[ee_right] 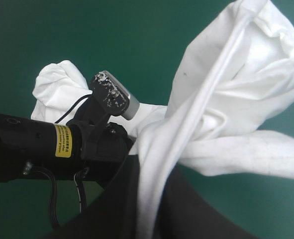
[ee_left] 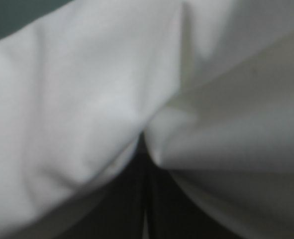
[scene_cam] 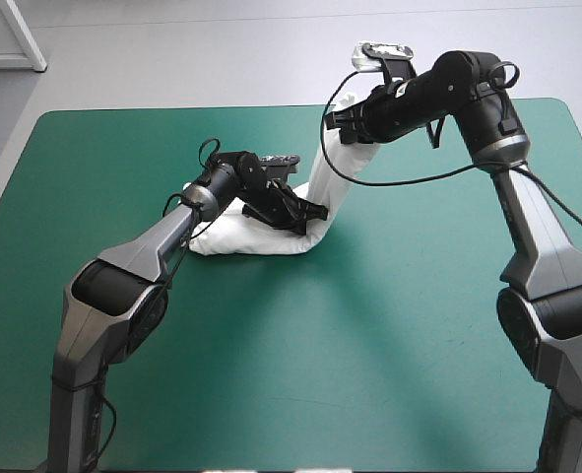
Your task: Fold the cloth
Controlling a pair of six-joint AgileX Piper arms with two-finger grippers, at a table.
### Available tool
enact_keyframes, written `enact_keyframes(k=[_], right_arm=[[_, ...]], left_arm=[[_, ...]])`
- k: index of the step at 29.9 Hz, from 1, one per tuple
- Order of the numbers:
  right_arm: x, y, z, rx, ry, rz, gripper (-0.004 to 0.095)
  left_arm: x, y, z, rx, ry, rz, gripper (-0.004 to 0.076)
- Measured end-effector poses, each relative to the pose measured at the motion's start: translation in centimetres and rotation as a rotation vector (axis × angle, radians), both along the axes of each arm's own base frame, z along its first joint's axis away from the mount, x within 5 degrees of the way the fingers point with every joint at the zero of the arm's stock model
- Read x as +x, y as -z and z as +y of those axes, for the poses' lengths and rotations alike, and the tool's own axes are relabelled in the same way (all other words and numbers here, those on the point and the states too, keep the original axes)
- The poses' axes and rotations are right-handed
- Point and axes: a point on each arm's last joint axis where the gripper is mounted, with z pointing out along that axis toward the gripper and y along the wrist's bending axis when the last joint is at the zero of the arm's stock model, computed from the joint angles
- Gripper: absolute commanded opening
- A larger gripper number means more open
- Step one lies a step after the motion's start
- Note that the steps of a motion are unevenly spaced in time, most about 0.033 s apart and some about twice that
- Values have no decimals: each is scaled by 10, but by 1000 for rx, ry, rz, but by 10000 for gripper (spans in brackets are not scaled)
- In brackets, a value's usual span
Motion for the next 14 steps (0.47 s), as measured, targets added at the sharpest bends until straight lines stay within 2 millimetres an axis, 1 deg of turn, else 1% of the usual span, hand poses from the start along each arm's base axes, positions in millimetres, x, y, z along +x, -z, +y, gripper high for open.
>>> enact_keyframes(k=[2, 5, 9, 11, 14], right_arm=[[0, 1, 2, -5, -2, -1, -15], [2, 3, 1, -21, 5, -4, -15], [3, 3, 0, -27, 8, -8, -15], [3, 1, -1, -28, 5, -16, -15], [2, 0, 0, -24, -3, -19, -15]], left_arm=[[0, 0, 0, -3, 7, -3, -9], [0, -6, 0, 7, 26, -6, -9], [-3, -19, 5, 105, 86, 6, -9], [-3, -33, 9, 158, 90, -16, -9], [-7, -72, 21, 227, 81, -117, -9]])
